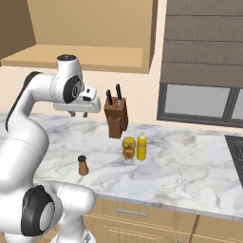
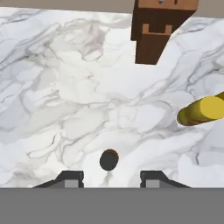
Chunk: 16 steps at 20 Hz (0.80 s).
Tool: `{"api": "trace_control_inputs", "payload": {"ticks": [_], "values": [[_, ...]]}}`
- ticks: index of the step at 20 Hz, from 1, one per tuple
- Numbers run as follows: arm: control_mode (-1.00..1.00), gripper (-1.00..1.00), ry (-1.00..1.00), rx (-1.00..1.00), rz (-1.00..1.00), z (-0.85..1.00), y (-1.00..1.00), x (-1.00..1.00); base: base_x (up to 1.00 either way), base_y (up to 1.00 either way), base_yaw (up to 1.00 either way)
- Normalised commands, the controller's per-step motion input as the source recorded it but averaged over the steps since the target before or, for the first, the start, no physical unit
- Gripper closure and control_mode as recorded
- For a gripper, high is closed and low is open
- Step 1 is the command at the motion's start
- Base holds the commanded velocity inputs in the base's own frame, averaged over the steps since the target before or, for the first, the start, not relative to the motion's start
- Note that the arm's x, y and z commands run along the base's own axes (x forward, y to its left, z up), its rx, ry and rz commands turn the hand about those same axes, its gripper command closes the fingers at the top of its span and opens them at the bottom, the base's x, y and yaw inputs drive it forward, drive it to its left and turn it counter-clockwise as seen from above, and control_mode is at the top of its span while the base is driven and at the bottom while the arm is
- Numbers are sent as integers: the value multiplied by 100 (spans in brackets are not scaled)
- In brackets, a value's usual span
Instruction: There are various items on the counter. Only move the condiments/shakers into the cabinet.
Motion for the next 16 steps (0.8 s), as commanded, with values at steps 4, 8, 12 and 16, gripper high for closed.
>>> {"api": "trace_control_inputs", "payload": {"ticks": [4,8,12,16], "values": [[-100,-100,-2,0,0,-10,-11,-30,0,0,0],[-100,-100,-9,10,0,-26,-94,-75,0,0,0],[-100,-100,-14,23,2,-37,-100,-61,0,0,0],[-100,-100,-24,25,17,-20,-100,-23,0,0,0]]}}
